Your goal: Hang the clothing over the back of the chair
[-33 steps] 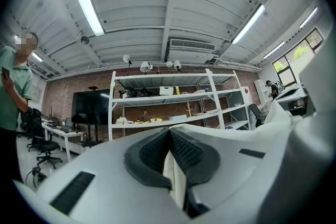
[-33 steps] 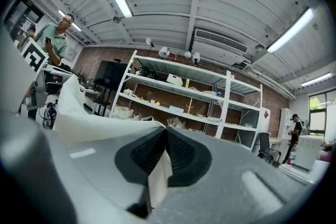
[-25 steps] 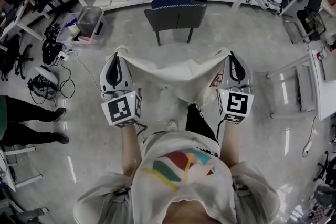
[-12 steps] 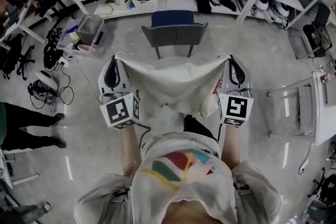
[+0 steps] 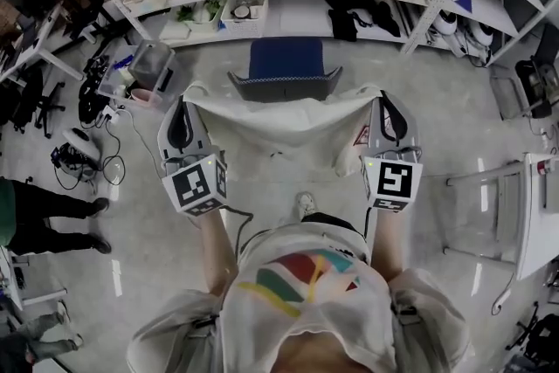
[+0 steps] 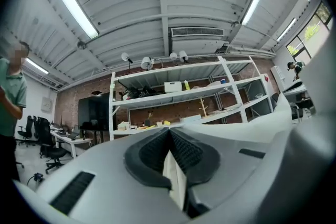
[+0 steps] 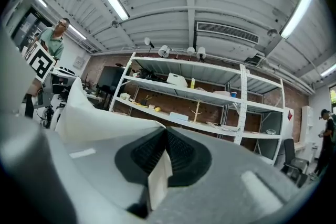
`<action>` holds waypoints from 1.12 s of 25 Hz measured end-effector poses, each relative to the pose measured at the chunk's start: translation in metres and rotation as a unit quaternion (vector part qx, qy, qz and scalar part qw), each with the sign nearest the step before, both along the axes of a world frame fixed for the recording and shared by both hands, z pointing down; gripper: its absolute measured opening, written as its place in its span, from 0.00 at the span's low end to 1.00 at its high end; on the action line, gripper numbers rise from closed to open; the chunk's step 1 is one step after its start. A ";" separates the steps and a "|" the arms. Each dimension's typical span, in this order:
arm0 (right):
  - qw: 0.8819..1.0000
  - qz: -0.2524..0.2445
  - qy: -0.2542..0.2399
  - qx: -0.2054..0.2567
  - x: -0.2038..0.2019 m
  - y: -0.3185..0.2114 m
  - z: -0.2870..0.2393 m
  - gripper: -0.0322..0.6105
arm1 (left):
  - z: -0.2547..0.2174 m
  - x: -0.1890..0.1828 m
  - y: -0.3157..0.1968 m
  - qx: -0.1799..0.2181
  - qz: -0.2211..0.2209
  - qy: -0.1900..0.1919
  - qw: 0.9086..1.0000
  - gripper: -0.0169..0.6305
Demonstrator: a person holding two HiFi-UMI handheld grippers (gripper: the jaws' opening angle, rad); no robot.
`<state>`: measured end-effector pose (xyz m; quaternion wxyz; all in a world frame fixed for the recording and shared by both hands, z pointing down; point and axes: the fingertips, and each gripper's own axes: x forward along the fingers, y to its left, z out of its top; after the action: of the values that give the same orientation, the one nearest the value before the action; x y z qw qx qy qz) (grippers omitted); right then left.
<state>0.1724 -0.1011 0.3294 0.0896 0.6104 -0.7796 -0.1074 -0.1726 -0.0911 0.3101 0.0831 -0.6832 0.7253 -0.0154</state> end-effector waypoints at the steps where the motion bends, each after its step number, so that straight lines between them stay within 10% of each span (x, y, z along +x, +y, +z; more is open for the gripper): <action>1: 1.000 -0.006 0.001 0.001 0.004 -0.008 -0.002 0.06 | -0.002 0.001 -0.005 0.003 -0.008 0.002 1.000 0.05; 28: 1.000 0.024 0.003 -0.018 0.019 -0.077 0.007 0.06 | -0.009 0.014 -0.102 0.003 0.030 0.003 1.000 0.05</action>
<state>0.1911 -0.1780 0.3363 0.1060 0.6270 -0.7661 -0.0932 -0.1587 -0.1934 0.3012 0.0834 -0.7046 0.7047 -0.0087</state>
